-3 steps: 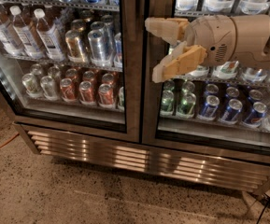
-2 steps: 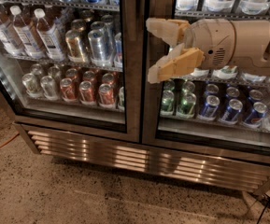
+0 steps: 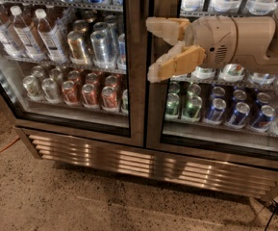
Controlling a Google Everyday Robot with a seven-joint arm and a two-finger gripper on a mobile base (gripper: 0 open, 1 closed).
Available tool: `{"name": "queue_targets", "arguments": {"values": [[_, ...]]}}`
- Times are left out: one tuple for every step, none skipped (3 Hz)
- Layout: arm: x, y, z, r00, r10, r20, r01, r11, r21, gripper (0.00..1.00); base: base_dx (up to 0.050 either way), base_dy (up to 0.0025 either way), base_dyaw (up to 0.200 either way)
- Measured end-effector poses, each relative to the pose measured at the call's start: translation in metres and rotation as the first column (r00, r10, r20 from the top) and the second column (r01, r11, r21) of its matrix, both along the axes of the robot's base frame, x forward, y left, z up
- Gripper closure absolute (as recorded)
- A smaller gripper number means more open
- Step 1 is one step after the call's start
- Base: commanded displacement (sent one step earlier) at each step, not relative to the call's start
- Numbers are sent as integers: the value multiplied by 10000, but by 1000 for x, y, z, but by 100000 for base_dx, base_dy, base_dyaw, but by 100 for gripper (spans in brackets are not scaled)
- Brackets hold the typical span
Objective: Open left fridge door
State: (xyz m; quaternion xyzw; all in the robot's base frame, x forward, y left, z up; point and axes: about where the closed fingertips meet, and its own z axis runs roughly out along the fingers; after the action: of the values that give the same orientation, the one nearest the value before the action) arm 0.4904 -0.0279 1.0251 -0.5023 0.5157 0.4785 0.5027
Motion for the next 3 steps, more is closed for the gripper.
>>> {"name": "queue_targets", "arguments": {"values": [[3,18,20,9999,94,90,-93,9999,-140,0,0,0,0],[4,32,35,9997,163,182,-159,9996,-231,0,0,0,0],[2,49,57,9980,256,577,-230,9987,-454,0,0,0,0]]}}
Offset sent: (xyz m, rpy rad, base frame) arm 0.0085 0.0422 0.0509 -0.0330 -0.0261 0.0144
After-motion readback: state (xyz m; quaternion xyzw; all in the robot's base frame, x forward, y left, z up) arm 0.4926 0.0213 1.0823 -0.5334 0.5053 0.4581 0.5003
